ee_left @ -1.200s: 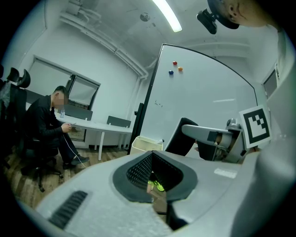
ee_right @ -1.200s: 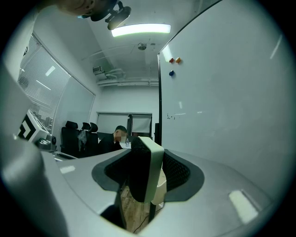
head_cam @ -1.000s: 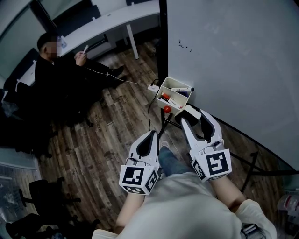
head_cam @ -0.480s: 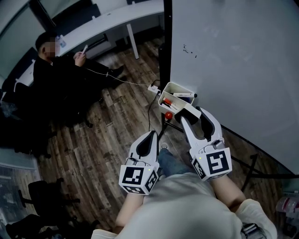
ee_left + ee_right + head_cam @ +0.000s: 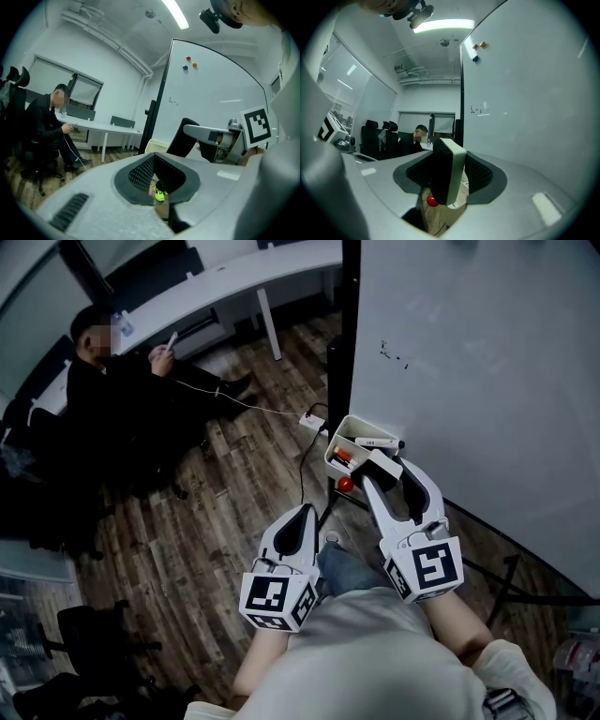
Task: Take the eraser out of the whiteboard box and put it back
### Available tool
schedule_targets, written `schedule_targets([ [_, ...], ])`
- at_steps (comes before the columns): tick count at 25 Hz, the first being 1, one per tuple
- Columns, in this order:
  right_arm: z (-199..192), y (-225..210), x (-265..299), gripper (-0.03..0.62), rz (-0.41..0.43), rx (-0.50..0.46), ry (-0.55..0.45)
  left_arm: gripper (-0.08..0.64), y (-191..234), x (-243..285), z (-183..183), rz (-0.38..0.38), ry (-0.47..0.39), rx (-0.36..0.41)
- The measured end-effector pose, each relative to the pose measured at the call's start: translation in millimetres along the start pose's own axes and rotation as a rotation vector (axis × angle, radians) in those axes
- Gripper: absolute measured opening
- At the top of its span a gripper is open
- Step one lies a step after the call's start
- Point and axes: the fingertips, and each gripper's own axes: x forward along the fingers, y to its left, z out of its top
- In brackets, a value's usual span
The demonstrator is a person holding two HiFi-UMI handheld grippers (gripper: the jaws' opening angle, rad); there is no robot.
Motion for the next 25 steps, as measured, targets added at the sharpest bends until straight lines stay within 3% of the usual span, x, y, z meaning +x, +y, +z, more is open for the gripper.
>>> schedule_targets([
  [25, -32, -17, 28, 0.212, -0.015, 0.001, 0.080, 0.003, 15, 27, -1, 0.005, 0.014, -0.029],
])
